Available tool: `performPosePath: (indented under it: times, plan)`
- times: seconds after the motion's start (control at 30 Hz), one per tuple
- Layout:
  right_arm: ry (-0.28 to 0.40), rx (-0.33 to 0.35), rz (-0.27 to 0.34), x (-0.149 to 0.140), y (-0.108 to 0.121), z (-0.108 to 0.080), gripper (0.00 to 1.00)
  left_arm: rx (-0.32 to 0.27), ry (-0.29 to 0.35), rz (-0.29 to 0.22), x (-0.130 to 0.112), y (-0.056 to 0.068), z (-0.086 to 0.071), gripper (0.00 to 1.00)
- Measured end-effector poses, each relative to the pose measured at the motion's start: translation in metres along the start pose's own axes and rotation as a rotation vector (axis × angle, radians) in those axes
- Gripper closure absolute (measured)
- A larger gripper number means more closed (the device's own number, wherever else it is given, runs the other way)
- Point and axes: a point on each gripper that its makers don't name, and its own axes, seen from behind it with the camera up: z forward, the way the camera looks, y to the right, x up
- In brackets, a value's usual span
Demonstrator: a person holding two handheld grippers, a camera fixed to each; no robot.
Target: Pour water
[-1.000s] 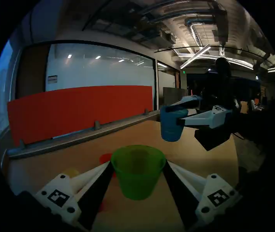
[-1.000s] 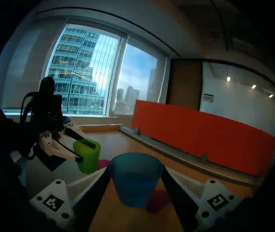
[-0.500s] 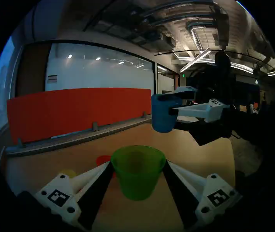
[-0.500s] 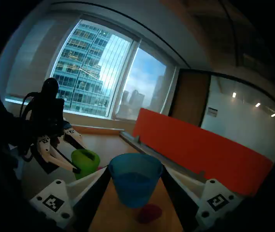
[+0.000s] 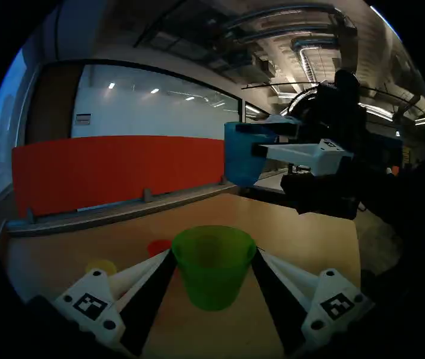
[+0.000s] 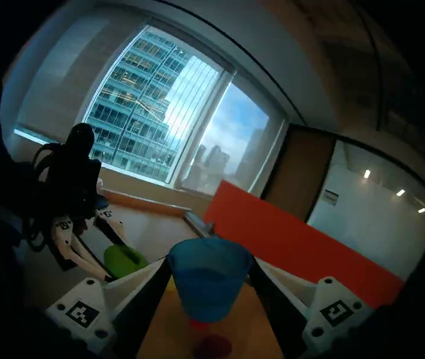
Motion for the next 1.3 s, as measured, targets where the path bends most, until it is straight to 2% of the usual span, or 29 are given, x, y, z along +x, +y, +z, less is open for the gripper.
performPosePath:
  times: [0.53, 1.3]
  plan:
    - [0.026, -0.003, -0.171, 0.033, 0.012, 0.018, 0.07, -0.011, 0.007, 0.013, 0.007, 0.006, 0.002, 0.12]
    - [0.022, 0.002, -0.434, 0.053, 0.025, 0.045, 0.07, -0.016, 0.019, 0.021, 0.015, 0.007, 0.008, 0.12]
